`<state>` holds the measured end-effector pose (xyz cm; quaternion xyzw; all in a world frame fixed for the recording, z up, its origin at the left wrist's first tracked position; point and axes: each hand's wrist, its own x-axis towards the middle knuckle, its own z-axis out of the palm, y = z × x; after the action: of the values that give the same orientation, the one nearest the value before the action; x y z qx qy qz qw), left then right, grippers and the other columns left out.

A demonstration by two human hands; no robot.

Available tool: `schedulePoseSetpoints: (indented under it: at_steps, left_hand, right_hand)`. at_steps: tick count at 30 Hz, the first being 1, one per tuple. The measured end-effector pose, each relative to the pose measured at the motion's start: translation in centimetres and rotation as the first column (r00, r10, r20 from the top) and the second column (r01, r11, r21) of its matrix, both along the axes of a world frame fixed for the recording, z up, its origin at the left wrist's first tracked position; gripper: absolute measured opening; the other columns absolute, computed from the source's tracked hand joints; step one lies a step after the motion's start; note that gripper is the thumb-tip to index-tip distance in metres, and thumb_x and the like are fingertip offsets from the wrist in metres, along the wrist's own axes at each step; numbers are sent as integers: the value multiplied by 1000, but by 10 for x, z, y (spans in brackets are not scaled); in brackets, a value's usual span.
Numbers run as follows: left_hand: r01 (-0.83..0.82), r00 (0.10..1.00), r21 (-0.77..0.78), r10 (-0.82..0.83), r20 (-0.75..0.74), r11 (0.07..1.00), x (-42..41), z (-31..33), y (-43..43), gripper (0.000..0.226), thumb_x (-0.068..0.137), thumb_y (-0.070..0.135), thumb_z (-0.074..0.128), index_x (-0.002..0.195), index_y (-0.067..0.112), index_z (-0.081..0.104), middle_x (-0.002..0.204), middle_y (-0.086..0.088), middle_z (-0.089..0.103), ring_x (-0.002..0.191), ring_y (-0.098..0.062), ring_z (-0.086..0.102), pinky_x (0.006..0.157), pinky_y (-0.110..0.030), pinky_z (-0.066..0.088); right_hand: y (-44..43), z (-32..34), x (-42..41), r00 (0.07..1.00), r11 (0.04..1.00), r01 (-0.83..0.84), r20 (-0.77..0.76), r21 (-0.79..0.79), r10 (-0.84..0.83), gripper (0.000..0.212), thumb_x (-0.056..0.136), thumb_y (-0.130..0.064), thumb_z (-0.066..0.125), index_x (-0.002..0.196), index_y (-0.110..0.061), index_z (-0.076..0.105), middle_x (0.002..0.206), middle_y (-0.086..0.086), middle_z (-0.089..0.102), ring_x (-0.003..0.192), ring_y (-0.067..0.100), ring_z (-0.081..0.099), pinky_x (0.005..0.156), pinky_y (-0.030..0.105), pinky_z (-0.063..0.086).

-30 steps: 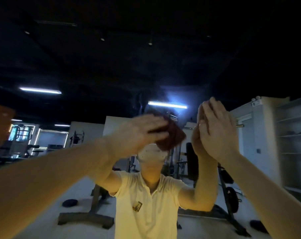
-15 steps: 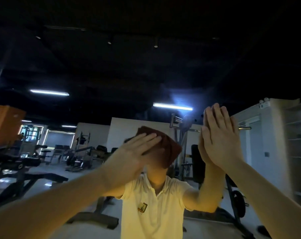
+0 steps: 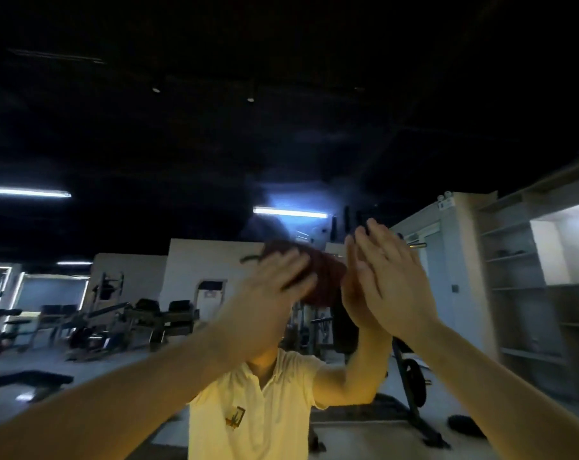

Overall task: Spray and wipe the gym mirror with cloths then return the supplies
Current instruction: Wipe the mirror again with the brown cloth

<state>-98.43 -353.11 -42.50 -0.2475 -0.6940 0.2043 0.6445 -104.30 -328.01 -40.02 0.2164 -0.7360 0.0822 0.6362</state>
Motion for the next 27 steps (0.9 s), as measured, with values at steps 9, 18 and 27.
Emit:
schedulePoseSetpoints:
  at_steps: [9,18,27]
  left_hand:
    - [-36,987,231,71,-147,972,-1,122,-39,61,98,22,65,153,28,41,158,-13,43,145,-34,43,120,-55,37]
    - [95,996,113,-94,-8,989,-23,26,57,57,89,17,63,145,21,56,156,-15,49,146,-34,44,120,-56,32]
    - [-53,993,203,73,-92,978,-7,139,26,50,103,28,50,152,25,49,162,-11,40,148,-33,38,125,-49,25]
  right_hand:
    - [41,33,-42,989,980,147,30,-133,-144,71,104,-56,-10,165,-22,0,173,6,-2,160,25,-7,129,50,3]
    - [41,29,-48,994,987,106,-18,-121,-109,65,108,-52,4,165,-21,0,173,9,-1,159,26,-7,129,53,5]
    - [42,24,-47,991,987,127,-36,-103,-131,71,106,-58,-5,165,-19,0,173,10,-3,160,28,-7,128,55,7]
